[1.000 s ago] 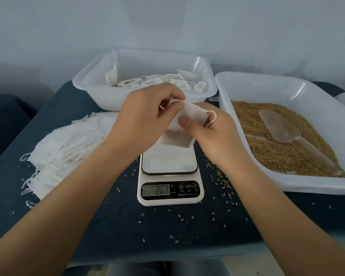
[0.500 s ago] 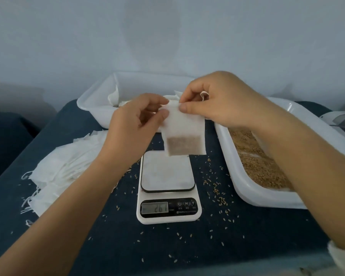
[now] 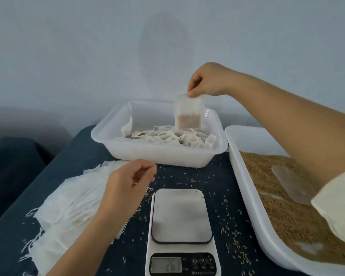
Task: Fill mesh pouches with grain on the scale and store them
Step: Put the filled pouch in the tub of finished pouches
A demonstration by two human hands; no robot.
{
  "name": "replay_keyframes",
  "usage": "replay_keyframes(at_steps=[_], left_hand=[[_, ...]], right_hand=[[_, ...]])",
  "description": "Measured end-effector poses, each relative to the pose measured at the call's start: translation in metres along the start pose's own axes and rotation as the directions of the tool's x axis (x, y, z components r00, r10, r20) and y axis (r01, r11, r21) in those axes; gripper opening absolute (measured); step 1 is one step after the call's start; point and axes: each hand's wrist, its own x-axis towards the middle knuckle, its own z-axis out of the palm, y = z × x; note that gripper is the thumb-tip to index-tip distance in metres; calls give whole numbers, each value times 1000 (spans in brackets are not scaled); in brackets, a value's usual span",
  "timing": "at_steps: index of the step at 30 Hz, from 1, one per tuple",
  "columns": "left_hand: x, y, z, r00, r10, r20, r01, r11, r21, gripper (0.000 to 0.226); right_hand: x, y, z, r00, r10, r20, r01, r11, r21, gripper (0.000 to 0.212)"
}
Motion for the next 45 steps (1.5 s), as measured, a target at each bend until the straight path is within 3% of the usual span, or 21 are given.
replay_keyframes(at_steps=[4,12,17,21,24,27,30,36,39,41,45], left_hand=[[2,-6,-2,1000,22,18,-23,996,84,22],[5,-22,-14,1000,12,15,-14,986,166,30],[8,-31,-23,1000,3,2,-4,983,185,34],[10,-37,-28,1000,-17,-21,21,983,184,34],[10,-37,-32,1000,-9,-28,14,980,198,33],[7,-39,-33,1000,-27,-11,29,980,199,32],[2,-39,-35,999,-38,3,37,979,199,32],[-10,-49,-55,987,-107,-118,135,957,257,32],[-17,-58,-62,993,-109,-33,112,870,481,24],[-18,-67,-60,985,-170,36,105,750,653,38],[-30,-73,-50,976,-204,74,55,562,825,55]], right_hand=[[47,12,28,995,80,63,-81,997,14,5],[118,14,109,983,184,4,-173,913,368,3],[144,-4,153,972,230,36,-212,812,543,18],[146,-17,182,975,218,42,-211,850,482,16],[140,-20,196,972,187,146,-228,905,359,5],[130,-21,202,962,181,203,-228,943,242,17],[117,-23,198,956,179,235,-243,928,283,16],[80,-40,151,998,42,43,-55,930,363,8],[36,-61,136,981,-155,120,93,906,412,8],[5,-74,139,926,-296,236,218,927,305,11],[-41,-90,176,833,-343,435,284,938,197,25]])
